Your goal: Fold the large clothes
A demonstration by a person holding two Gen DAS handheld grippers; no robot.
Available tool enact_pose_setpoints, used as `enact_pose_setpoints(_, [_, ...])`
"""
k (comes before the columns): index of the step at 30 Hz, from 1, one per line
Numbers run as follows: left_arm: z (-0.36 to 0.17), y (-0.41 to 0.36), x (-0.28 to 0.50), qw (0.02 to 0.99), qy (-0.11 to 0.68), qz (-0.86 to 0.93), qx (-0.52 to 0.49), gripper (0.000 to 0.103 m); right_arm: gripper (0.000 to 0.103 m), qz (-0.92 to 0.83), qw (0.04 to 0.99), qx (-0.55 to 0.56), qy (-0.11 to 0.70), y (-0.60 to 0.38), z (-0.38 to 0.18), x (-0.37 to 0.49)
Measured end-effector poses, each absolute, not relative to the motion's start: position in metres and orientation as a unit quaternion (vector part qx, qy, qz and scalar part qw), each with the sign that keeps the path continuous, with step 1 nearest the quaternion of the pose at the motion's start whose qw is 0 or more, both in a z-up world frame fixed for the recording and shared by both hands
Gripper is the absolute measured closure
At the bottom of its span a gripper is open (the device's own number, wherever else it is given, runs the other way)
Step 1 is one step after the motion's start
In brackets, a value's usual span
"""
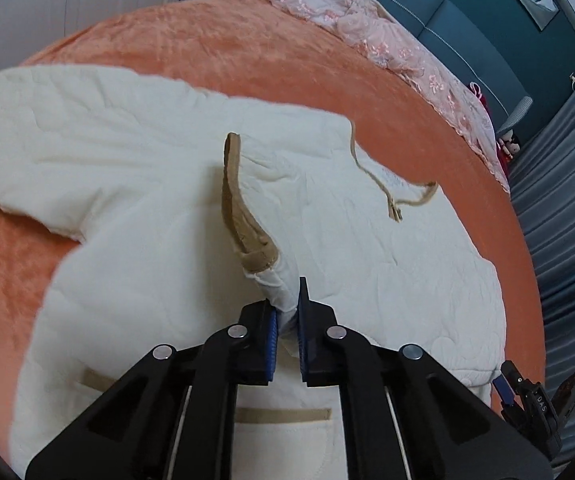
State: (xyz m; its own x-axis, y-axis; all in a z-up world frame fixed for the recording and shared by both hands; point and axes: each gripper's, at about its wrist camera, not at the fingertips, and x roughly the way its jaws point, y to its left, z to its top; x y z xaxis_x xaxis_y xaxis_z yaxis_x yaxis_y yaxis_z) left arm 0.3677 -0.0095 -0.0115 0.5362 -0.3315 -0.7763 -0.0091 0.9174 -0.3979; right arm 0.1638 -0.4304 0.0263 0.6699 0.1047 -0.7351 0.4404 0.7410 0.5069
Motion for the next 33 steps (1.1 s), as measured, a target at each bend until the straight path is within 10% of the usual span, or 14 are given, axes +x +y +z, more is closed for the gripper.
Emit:
enact_pose_setpoints(4, [-0.012,0.005,0.377,0.863,0.472,-0.079,-0.164,0.096,0.055,-0.098,0.843,0.356,0.392,-0.434,0.02,0.176])
enact_pose_setpoints(7, [-0.029,0.005,0.376,0.863,0.483,-0.062,-0.136,0.096,0.089,-0.098,0.85,0.348,0.382,-0.433,0.025,0.179])
enact_pose_setpoints(33, [-0.073,-0.013,0.353,0.903,0.424,-0.041,-0.059,0.093,0.09,-0.169,0.871,0.139,0.44,-0.389,0.002,0.198])
